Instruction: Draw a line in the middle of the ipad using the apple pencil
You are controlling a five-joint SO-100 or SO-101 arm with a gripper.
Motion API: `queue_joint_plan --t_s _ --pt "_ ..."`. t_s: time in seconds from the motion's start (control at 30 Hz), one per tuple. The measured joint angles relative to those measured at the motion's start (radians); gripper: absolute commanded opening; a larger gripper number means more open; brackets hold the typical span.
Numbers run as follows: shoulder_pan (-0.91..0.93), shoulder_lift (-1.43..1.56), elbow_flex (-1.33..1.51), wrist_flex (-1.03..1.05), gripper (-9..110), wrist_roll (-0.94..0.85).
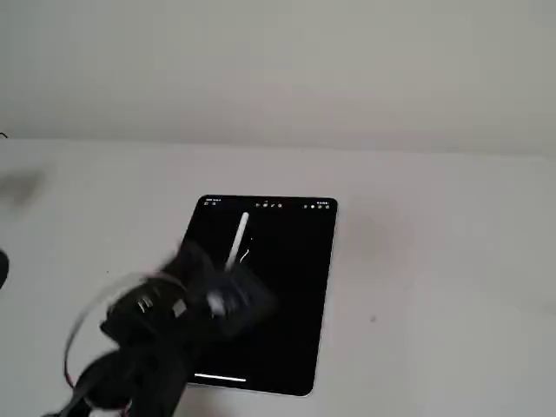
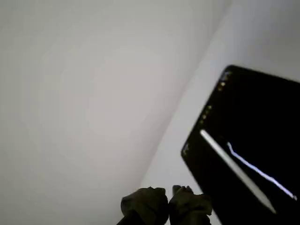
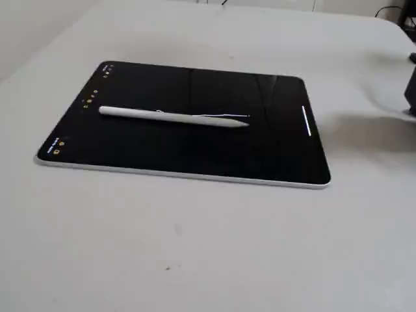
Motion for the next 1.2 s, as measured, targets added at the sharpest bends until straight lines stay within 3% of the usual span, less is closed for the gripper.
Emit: queue_joint_plan --t_s 0.1,0.27,0.53,1.2 --pt "0.037 0.066 0.08 0.107 0 0.146" --pt "0.046 0.104 0.21 0.215 0 0.233" --pt "0.037 0.106 0.408 0.253 0 0.242" --pt "0.037 0.107 0.43 0.255 0 0.242"
